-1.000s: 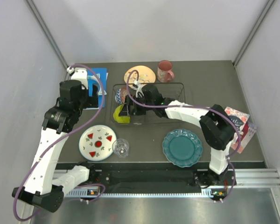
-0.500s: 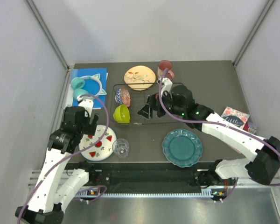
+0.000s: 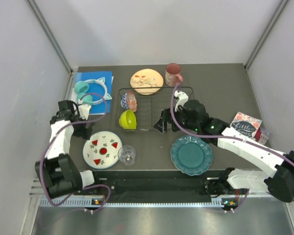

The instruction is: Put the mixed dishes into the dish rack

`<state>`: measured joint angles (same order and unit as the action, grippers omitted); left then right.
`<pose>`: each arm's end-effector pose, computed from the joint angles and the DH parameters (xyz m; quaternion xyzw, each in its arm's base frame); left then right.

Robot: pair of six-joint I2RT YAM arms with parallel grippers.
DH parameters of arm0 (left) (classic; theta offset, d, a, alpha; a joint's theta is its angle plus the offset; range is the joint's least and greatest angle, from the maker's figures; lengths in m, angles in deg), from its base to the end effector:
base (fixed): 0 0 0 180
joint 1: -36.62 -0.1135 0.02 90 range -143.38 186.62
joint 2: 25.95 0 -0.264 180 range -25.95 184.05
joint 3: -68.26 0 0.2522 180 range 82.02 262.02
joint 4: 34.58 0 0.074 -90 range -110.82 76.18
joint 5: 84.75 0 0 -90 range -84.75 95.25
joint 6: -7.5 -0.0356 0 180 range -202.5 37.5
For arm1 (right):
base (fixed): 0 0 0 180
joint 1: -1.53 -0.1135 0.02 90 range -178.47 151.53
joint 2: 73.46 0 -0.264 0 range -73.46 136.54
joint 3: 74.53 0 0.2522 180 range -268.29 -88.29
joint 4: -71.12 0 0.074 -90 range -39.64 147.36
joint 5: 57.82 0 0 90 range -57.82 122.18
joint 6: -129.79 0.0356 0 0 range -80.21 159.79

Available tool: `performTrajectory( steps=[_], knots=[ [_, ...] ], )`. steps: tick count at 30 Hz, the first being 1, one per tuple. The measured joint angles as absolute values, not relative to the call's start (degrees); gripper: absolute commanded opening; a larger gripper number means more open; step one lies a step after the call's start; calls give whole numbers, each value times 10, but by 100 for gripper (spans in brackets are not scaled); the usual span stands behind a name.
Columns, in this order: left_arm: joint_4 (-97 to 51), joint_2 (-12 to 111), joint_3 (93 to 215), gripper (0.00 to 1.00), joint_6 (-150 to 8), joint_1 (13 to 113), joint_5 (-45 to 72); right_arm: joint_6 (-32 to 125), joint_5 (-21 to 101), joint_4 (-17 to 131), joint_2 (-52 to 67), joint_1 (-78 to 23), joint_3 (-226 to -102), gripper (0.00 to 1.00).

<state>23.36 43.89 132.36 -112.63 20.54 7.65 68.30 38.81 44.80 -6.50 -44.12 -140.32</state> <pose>0.2200 0.0619 0.2379 0.1238 0.9656 0.0706 0.2174 0.1829 0.1930 0.3008 -0.1568 0.8394 0.3517 0.3834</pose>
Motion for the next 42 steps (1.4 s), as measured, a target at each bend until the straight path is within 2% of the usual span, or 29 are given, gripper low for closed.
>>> performTrajectory(
  steps=[3, 4, 8, 17, 23, 27, 28, 31, 32, 34, 42],
  knots=[
    [243, 496, 1345, 99, -1161, 204, 119, 680, 377, 448, -83, -442, -1403, 99],
    [244, 507, 1351, 93, -1169, 205, 129, 679, 376, 448, -86, -442, -1403, 99],
    [249, 558, 1370, 83, -1200, 204, 171, 678, 368, 442, -94, -442, -1403, 99],
    [249, 611, 1364, 81, -1237, 204, 213, 673, 351, 442, -138, -442, -1362, 99],
    [219, 644, 1355, 71, -1249, 204, 213, 673, 347, 442, -143, -442, -1351, 98],
    [215, 656, 1352, 51, -1249, 204, 226, 673, 346, 443, -143, -442, -1351, 98],
    [216, 657, 1352, 43, -1250, 204, 230, 673, 346, 442, -143, -442, -1351, 98],
    [231, 667, 1357, 30, -1252, 204, 249, 672, 344, 439, -142, -442, -1352, 98],
    [234, 672, 1363, 18, -1254, 202, 251, 672, 343, 439, -142, -442, -1352, 98],
    [245, 684, 1377, 1, -1256, 195, 260, 672, 342, 437, -141, -442, -1353, 98],
    [306, 732, 1431, 0, -1273, 160, 291, 669, 337, 423, -141, -442, -1361, 97]
  ],
)
